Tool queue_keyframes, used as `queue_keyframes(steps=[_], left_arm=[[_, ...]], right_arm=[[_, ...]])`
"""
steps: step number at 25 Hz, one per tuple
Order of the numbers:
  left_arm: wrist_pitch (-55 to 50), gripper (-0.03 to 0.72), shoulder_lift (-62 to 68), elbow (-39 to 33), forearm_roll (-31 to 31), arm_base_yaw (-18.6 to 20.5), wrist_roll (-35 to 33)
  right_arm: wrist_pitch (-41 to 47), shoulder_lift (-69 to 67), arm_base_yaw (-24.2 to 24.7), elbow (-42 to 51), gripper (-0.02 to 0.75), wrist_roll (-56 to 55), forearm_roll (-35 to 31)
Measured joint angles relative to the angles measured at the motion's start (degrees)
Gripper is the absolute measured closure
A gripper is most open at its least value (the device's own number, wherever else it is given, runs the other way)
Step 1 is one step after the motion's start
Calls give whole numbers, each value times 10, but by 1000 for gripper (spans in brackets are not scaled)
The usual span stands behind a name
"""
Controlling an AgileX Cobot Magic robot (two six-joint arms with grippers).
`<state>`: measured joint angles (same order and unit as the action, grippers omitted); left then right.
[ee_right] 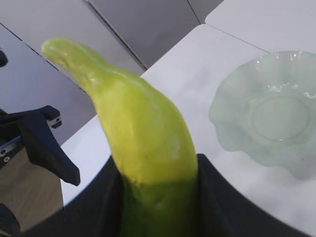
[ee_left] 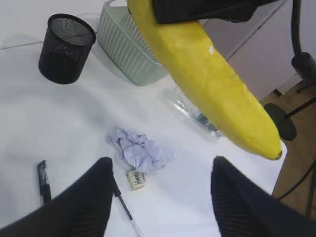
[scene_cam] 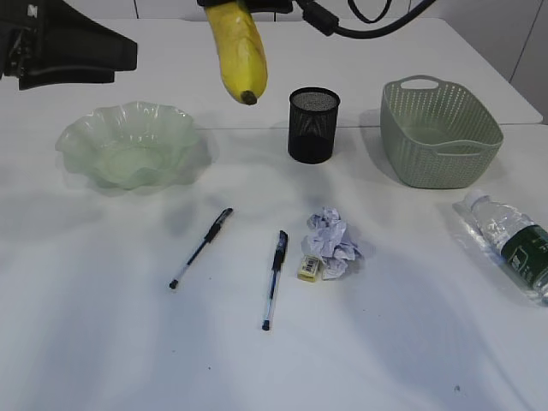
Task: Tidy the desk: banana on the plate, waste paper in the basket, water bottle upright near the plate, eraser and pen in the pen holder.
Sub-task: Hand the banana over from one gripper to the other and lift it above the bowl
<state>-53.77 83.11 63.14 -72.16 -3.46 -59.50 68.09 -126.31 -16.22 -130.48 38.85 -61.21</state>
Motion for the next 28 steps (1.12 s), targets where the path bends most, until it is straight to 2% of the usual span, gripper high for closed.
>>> queue_keyframes(steps=[10, 15, 17, 23, 28], left_arm=[[-12, 232, 0, 0, -45, 0, 0], [-12, 129, 0, 0, -80, 0, -1], [-12, 111, 0, 0, -97, 0, -1], [-12, 101, 0, 0, -134, 0, 0], [-11, 101, 1, 0, -178, -24, 1]], right_arm=[[17, 0, 0, 0, 468, 0, -29], [20, 0, 0, 0, 468, 2, -50], [22, 0, 0, 0, 468, 4, -61], [22, 0, 0, 0, 468, 17, -119], [22, 0, 0, -1, 468, 28, -162]])
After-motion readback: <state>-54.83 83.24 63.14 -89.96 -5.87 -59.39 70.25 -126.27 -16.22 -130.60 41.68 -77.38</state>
